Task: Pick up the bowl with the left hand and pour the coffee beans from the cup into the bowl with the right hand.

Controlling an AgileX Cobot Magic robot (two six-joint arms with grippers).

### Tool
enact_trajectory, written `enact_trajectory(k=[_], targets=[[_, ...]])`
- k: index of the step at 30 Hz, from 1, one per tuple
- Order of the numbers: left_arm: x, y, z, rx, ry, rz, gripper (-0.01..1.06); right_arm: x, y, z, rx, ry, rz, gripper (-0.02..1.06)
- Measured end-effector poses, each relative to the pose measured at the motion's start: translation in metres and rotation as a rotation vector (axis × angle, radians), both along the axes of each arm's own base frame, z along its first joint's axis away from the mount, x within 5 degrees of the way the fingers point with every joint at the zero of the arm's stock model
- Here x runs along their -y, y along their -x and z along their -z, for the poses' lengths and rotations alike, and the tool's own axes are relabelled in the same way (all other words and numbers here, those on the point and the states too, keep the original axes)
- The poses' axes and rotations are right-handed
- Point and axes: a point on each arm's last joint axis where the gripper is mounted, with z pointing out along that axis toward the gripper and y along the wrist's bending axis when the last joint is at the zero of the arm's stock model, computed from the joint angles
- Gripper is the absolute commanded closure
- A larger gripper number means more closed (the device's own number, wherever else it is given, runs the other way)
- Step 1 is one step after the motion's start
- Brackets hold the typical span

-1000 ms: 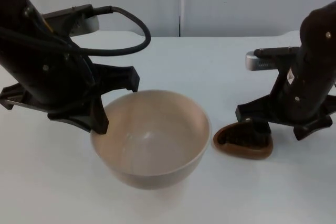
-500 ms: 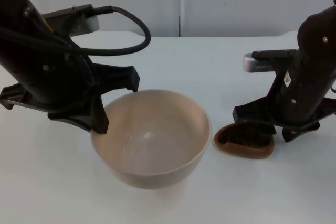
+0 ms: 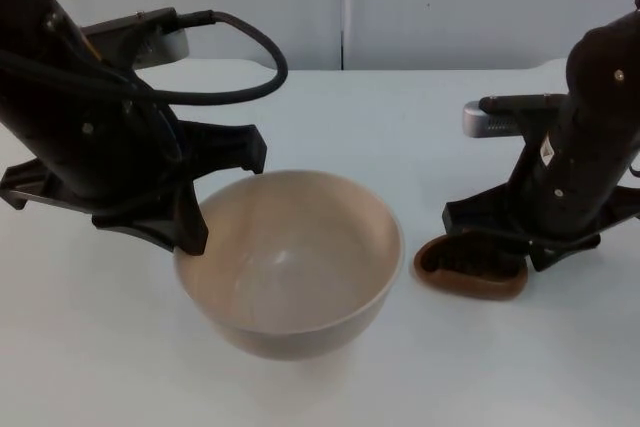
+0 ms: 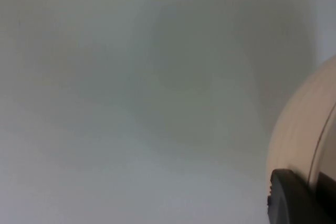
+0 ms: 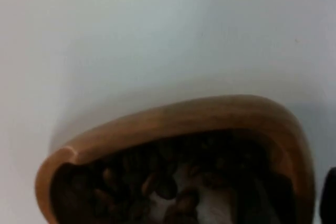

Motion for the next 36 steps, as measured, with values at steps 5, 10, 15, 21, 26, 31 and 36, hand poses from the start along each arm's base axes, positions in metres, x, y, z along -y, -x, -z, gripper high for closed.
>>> enact_trajectory(k=[5,10,15,21,26,31,36], targets=[[0.0,0.0,0.0,0.0,0.0,0.0,1.05,0.0,0.0,0.0,0.0,-0.001,0.003,0.96],[0.0,0.0,0.0,0.0,0.0,0.0,1.05,0.0,0.0,0.0,0.0,-0.002,0.005,1.05],[0.0,0.0,0.0,0.002,0.0,0.0,1.05,0.0,0.0,-0.001,-0.001,-0.001,0.008,1.05],[0.0,0.0,0.0,0.005,0.001,-0.002,1.05,0.003,0.003,-0.024,0.009,0.001,0.014,1.05],[0.0,-0.001,0.0,0.009,0.002,-0.003,1.05,0.006,0.007,-0.057,0.057,-0.01,0.004,1.05],[0.0,-0.001,0.0,0.011,0.002,-0.003,1.05,0.01,0.013,-0.093,0.114,-0.033,0.002,1.05],[0.0,-0.001,0.0,0.012,0.003,-0.004,1.05,0.018,0.027,-0.134,0.157,-0.036,-0.014,1.05]])
